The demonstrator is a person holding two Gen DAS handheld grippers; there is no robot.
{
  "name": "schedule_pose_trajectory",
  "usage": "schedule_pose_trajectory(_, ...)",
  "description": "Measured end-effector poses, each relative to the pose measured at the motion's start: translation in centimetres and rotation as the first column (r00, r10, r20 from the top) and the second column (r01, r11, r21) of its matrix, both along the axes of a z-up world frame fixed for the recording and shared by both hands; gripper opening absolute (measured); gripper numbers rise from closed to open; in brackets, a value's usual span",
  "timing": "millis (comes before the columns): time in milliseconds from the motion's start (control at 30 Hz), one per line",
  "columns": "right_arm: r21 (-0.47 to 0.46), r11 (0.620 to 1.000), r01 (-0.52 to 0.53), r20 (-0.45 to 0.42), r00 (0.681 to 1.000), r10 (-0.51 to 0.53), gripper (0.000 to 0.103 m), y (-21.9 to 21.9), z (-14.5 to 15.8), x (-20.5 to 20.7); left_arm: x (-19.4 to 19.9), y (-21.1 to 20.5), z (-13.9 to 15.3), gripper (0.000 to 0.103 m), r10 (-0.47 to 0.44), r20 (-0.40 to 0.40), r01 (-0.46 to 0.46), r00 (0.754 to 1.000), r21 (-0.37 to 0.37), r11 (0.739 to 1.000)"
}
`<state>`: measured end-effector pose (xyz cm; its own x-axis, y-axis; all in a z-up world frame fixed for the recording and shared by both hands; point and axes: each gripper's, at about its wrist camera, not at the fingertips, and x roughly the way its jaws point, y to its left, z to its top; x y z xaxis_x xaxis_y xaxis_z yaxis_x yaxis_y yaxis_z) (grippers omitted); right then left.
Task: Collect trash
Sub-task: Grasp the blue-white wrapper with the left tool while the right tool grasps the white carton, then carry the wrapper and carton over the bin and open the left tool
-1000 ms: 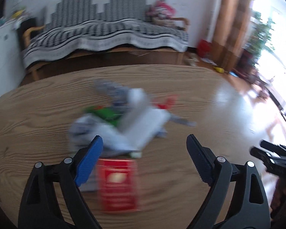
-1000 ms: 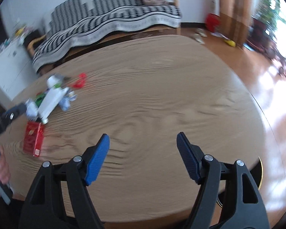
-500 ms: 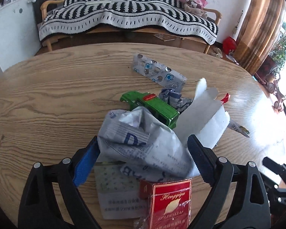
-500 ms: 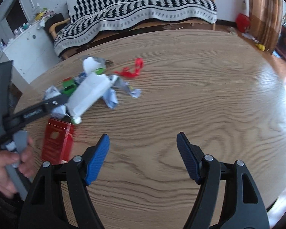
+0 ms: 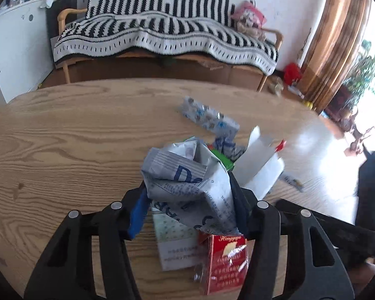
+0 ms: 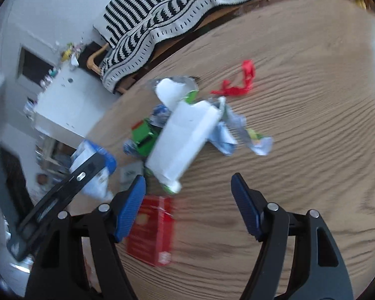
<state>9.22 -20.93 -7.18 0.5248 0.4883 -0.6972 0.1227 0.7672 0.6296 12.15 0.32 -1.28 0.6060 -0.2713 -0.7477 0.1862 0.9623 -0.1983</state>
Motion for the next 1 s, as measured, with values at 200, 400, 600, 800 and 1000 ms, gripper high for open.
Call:
schedule_pose_trajectory(200, 0.06, 0.997, 0.055, -0.006, 0.999, -0.054, 0.066, 1.2, -0.4, 2.4, -0.5, 1.6, 1.0, 0.057, 0.032, 0.022, -0.032, 0.999, -0.037, 0.999)
schedule_pose_trajectory(400, 0.085, 0.994, 0.072, -0.003, 0.997, -0.072, 0.041, 1.1, -1.3, 3.0, -0.1, 1.3, 0.5, 0.057, 0.028, 0.006, -0.028, 1.0, -0.024, 0.999)
schedule_pose_trajectory(600, 0.033, 0.996, 0.082, 0.105, 0.991, -0.085, 0.025, -1.0, 2.3, 0.1, -0.8, -0.6, 1.2, 0.057, 0.006, 0.031, -0.006, 0.999, -0.008, 1.0)
schedule_pose_trajectory(800, -0.106, 0.989, 0.102, 0.193, 0.978, -0.08, 0.023, -4.6, 6.5, -4.9, -2.5, -5.2, 2.2, 0.057, -0.073, 0.057, 0.074, 0.996, -0.01, 0.997)
schedule_pose_trajectory(1000, -0.287, 0.934, 0.211, 0.243, 0.96, -0.142, 0.023, -11.6, 9.2, -12.3, -6.0, -12.8, 3.2, 0.057, -0.222, 0.092, 0.225, 0.971, -0.017, 0.974)
